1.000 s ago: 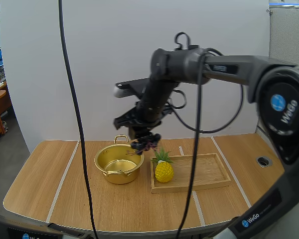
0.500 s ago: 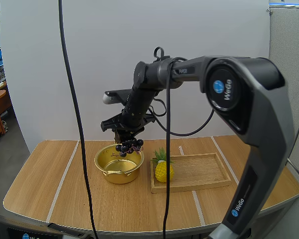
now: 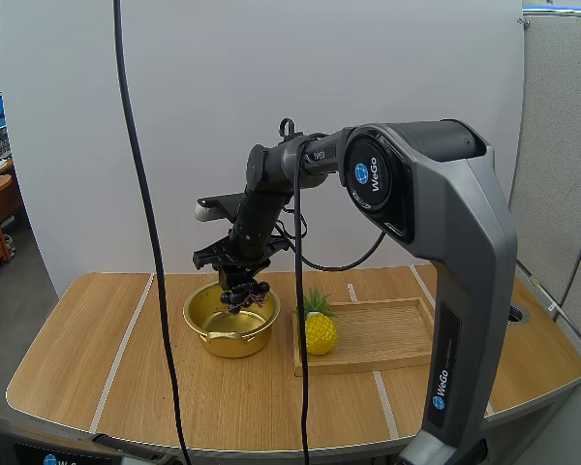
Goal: Open the pot, put the grape inside, and close it
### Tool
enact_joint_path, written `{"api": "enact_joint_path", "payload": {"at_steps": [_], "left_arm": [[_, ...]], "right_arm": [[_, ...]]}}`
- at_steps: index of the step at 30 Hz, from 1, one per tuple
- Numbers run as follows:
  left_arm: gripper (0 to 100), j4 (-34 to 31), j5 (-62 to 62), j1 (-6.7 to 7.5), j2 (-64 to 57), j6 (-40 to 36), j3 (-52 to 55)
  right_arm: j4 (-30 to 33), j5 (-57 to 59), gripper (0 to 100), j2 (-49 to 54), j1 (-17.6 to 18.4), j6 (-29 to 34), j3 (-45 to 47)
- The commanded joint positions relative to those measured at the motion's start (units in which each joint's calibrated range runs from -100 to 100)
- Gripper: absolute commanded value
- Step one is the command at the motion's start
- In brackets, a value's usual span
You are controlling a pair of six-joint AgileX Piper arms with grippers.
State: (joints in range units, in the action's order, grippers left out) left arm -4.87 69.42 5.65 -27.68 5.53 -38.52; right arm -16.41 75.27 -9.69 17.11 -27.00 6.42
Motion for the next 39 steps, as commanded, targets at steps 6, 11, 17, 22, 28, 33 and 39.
{"api": "enact_joint_path", "payload": {"at_steps": [6, 11, 17, 22, 28, 33, 39], "left_arm": [[0, -0.5, -2.6, 0.18, -0.4, -0.5, -0.5], [0, -0.5, -2.6, 0.18, -0.4, -0.5, -0.5], [0, -0.5, -2.6, 0.18, -0.4, -0.5, -0.5], [0, -0.5, -2.6, 0.18, -0.4, -0.5, -0.5], [0, -0.5, -2.6, 0.18, -0.4, -0.5, -0.5], [0, -0.5, -2.6, 0.18, -0.4, -0.5, -0.5], [0, -0.5, -2.6, 0.18, -0.4, -0.5, -0.5]], "right_arm": [[-0.5, 1.9, 0, -2.6, 1.9, -0.5, -1.6], [-0.5, 2.9, 0, -4.4, 1.9, -0.5, -1.4], [0.9, 3.1, 0, -6.3, 1.9, -0.5, -0.1], [1.3, 4.6, 0, -8.0, 1.9, -0.5, -0.1], [0.6, 5.3, 0, -8.4, 1.9, 0.3, -0.1], [-0.9, 5.3, 0, -8.4, 1.9, 0.3, -0.1], [-0.8, 5.3, 0, -8.4, 1.9, 0.2, -0.1]]}}
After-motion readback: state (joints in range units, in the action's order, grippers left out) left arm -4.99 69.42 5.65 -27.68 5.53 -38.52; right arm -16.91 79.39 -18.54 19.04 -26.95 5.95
